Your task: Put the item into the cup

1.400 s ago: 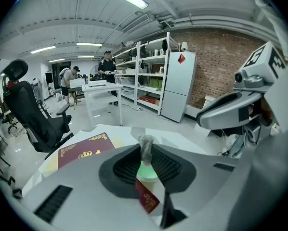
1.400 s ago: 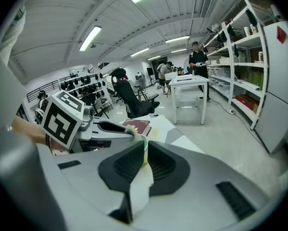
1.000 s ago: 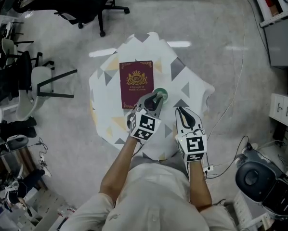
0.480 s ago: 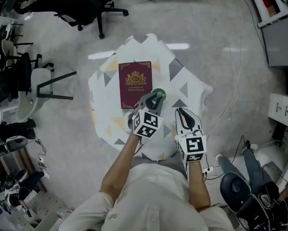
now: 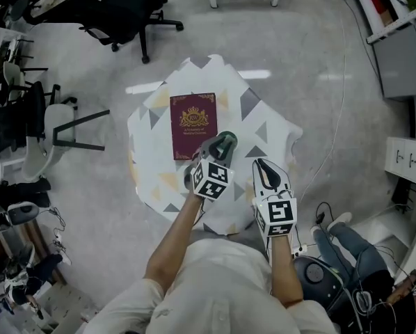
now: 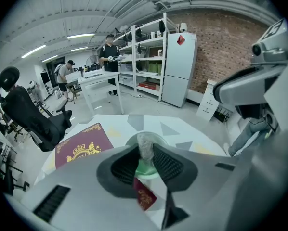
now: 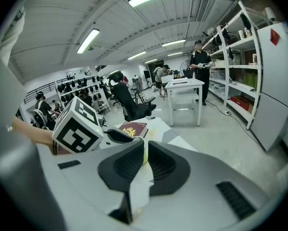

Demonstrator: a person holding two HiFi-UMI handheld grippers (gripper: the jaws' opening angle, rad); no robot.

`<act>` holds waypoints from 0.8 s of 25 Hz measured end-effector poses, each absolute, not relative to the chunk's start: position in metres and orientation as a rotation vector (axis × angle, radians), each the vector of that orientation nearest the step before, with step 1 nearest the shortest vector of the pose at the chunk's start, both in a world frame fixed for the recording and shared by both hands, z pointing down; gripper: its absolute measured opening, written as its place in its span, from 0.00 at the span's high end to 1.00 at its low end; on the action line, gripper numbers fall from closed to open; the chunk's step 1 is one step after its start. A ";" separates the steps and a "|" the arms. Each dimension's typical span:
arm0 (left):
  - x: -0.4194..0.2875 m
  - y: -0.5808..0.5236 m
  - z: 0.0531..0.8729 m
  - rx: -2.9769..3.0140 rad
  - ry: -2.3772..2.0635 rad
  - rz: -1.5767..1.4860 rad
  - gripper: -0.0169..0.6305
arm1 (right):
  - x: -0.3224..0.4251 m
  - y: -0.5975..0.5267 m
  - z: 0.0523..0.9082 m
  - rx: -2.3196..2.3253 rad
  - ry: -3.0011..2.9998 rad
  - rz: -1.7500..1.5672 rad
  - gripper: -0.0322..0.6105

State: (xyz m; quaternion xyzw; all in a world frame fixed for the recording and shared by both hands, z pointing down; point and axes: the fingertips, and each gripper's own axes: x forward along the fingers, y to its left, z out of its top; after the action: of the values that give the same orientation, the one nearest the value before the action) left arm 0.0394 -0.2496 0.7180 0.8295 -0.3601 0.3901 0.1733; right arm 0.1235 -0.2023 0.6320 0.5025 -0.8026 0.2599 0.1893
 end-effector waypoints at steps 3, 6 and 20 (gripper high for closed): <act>0.040 -0.250 0.716 2.354 -1.029 1.105 0.80 | 0.126 -0.201 0.630 1.424 -2.255 0.725 0.90; 0.038 -0.249 0.714 2.354 -1.036 1.101 0.79 | 0.127 -0.199 0.628 1.432 -2.255 0.722 0.90; 0.027 -0.244 0.662 2.418 -1.106 0.962 0.78 | 0.122 -0.194 0.597 1.479 -2.276 0.638 0.90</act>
State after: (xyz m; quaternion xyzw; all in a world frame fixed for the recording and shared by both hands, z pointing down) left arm 0.0267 -0.2443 0.6616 0.8446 -0.3863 0.3361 0.1566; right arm 0.1225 -0.1935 0.5972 0.5222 -0.8035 0.2253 0.1758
